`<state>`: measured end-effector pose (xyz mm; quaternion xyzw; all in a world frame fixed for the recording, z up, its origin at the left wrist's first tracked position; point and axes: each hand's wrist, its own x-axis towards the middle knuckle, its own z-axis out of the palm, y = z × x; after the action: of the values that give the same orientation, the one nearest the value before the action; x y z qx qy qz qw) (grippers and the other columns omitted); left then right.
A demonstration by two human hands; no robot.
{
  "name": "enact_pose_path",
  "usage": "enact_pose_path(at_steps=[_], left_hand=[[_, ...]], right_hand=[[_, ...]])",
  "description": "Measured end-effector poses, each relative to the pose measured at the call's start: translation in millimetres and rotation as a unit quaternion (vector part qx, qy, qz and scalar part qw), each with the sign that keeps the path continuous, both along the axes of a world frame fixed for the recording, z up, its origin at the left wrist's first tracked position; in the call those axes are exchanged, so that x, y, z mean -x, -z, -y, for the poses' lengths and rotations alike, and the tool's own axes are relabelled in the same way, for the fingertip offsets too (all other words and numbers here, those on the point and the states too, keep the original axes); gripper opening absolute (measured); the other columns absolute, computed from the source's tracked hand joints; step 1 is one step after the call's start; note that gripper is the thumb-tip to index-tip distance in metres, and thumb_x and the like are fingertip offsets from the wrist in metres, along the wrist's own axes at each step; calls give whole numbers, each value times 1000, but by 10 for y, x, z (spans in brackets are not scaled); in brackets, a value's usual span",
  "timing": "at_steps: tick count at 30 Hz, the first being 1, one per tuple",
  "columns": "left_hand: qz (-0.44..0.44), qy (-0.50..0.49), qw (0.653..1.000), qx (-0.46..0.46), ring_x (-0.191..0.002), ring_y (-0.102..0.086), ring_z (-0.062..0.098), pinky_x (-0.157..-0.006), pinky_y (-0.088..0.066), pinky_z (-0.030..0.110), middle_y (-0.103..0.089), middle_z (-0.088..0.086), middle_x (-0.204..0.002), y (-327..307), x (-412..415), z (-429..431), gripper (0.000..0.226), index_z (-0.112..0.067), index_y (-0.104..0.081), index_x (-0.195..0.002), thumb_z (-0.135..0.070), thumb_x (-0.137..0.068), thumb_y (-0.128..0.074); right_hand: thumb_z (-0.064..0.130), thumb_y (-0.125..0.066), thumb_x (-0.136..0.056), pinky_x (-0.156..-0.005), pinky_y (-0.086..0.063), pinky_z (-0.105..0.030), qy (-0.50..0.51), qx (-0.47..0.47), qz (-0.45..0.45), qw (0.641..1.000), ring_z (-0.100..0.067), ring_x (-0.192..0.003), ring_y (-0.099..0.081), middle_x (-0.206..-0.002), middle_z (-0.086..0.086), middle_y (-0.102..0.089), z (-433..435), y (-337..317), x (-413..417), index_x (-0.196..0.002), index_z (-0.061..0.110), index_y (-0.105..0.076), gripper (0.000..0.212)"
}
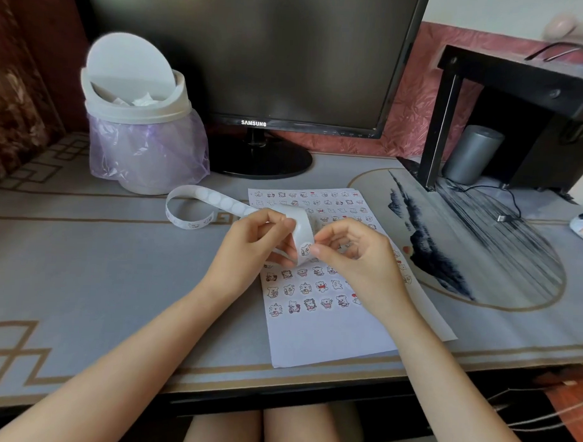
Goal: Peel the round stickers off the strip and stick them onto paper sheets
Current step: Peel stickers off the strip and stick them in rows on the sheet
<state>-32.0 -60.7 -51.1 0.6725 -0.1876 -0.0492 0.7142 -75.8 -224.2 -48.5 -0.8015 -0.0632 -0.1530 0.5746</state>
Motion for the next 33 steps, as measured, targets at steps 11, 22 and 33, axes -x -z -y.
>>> enact_pose_path(at_steps=[11,22,33], left_hand=[[-8,32,999,-41,-65,-63,12,-66,-55,20,-62,7,-69,7,20,23,15,-5,-62,-76,-11,-90,-61],[1,41,999,-31,-66,-62,10,-72,-58,27,-63,3,-68,33,-3,12,13,-9,-63,-76,-12,-88,-62],[5,38,999,-36,-65,-63,9,-72,-58,26,-64,0,-65,45,-17,10,12,-5,-62,-80,-12,-89,-61]], right_hand=[[7,-73,-79,-79,-47,-34,8,-12,7,1000,-9,-76,-59,-81,9,-70,13,28,-23,-85,23,-70,17],[6,-72,-80,-77,-49,-39,8,-9,20,1000,-16,-77,-62,-80,9,-70,-3,43,-12,-82,22,-69,17],[8,-74,-79,-73,-50,-37,24,-4,18,1000,-15,-75,-62,-80,7,-70,-20,43,-11,-84,20,-70,13]])
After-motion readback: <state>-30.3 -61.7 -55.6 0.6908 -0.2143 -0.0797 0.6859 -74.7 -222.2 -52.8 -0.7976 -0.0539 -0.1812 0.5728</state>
